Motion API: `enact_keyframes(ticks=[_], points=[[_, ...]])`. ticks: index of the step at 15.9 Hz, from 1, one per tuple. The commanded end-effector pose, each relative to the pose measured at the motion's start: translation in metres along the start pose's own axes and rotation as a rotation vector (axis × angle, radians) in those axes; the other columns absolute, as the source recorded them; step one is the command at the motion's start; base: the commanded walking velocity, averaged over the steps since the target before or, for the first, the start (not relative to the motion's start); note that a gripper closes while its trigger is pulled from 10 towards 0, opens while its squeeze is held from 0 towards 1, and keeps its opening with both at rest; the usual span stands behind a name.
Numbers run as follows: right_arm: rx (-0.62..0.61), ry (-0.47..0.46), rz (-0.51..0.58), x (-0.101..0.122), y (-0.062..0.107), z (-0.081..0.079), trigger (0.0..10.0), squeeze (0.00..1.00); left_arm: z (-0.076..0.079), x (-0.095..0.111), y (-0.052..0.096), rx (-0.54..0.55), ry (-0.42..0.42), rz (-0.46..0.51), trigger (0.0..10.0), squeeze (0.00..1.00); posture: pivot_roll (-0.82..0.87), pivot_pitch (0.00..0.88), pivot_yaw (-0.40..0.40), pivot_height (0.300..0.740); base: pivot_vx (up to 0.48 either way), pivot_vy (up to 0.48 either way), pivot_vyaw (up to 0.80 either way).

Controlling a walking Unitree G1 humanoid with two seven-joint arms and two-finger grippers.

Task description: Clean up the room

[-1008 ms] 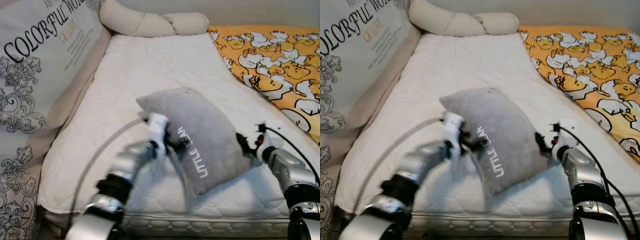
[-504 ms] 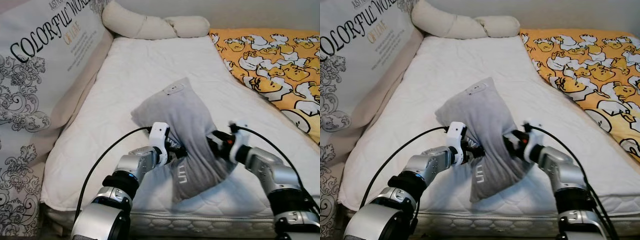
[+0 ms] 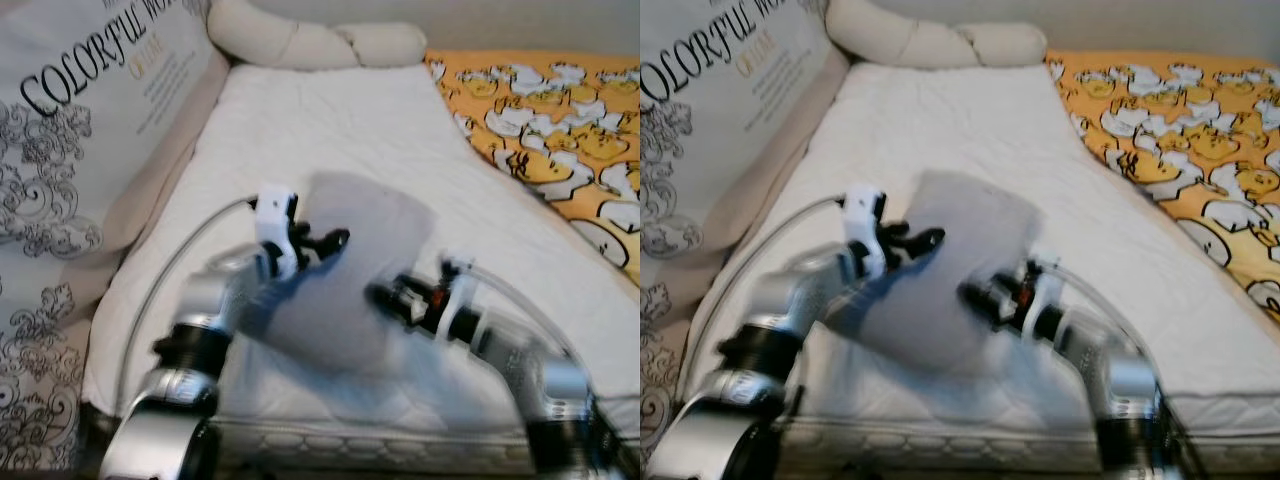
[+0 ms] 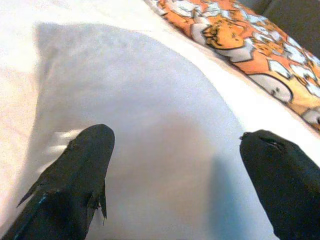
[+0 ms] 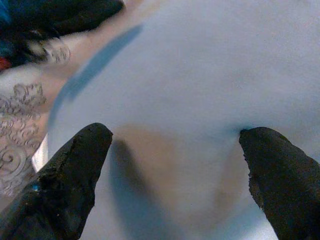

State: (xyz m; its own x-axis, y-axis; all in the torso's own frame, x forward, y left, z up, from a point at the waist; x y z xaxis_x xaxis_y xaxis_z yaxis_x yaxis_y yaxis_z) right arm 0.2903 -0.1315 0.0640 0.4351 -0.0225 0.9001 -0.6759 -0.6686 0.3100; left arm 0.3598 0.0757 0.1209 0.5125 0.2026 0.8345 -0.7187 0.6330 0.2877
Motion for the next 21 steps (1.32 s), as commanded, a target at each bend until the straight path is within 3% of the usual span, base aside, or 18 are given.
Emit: enact_keyframes(ticks=[1,3,4,7,9,11,14,16,18,20,21], points=[[-0.038,0.015,0.018,0.007,0.007,0.004,10.0,0.0,0.003,-0.012,0.004,-0.003,-0.027,-0.065,10.0,0.0,-0.14,0.0,0.007,0.74,0.0,0.0,0.0],[-0.135,-0.019,-0.018,-0.01,0.021,0.017,10.0,0.0,0.004,-0.023,0.01,0.007,-0.017,-0.101,10.0,0.0,-0.14,0.0,0.006,0.74,0.0,0.0,0.0],[-0.17,-0.042,-0.021,-0.014,0.025,0.022,10.0,1.0,0.004,-0.024,0.011,0.018,-0.027,-0.096,10.0,1.0,-0.14,0.0,0.006,0.74,0.0,0.0,0.0],[-0.288,-0.082,-0.002,-0.02,0.042,0.042,10.0,1.0,-0.003,-0.006,0.007,0.057,-0.121,0.038,10.0,1.0,-0.14,0.0,0.013,0.74,0.0,0.0,0.0],[-0.374,-0.132,0.083,-0.014,0.057,0.059,10.0,1.0,-0.014,0.013,0.007,0.11,-0.154,0.152,10.0,1.0,-0.15,0.0,0.017,0.74,0.0,0.0,0.0],[-0.374,-0.193,0.169,-0.007,0.061,0.064,10.0,1.0,-0.025,0.018,0.005,0.114,-0.154,0.152,10.0,1.0,-0.16,0.0,0.024,0.74,0.0,0.0,0.0],[-0.299,-0.325,0.248,-0.011,0.053,0.057,10.0,1.0,-0.042,0.015,-0.001,0.089,-0.048,0.154,10.0,1.0,-0.16,0.0,0.034,0.74,0.0,0.0,0.0],[-0.263,-0.357,0.245,-0.016,0.046,0.051,10.0,1.0,-0.048,0.011,-0.004,0.102,-0.029,0.156,10.0,1.0,-0.16,0.0,0.035,0.74,0.0,0.0,0.0],[-0.184,-0.402,0.215,-0.025,0.029,0.035,10.0,1.0,-0.051,-0.003,-0.01,0.102,0.057,0.13,10.0,1.0,-0.17,0.0,0.039,0.74,0.0,0.0,0.0],[-0.146,-0.424,0.18,-0.031,0.018,0.026,10.0,1.0,-0.047,-0.014,-0.015,0.077,0.12,0.101,10.0,1.0,-0.17,0.0,0.04,0.74,0.0,0.0,0.0],[-0.149,-0.453,0.128,-0.038,0.005,0.021,10.0,1.0,-0.033,-0.033,-0.023,0.022,0.154,0.028,10.0,1.0,-0.17,0.0,0.042,0.74,0.0,0.0,0.0]])
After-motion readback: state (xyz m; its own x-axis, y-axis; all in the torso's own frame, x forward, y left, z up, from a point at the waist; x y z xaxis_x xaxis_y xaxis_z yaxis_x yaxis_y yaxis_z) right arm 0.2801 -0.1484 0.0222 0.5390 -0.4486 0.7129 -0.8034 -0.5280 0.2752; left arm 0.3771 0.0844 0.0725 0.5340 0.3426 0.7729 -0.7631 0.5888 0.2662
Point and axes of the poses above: a point about 5 cm out from each wrist's last joint towards the gripper, its own y axis pointing back from the gripper into the wrist, its own x axis along the axis of the wrist's last joint, z = x × y, the point moved 3 cm from there along -y, pointing out of the wrist towards the gripper, and after that the axes turned 11 degrees about y, right-handed, at the moved point
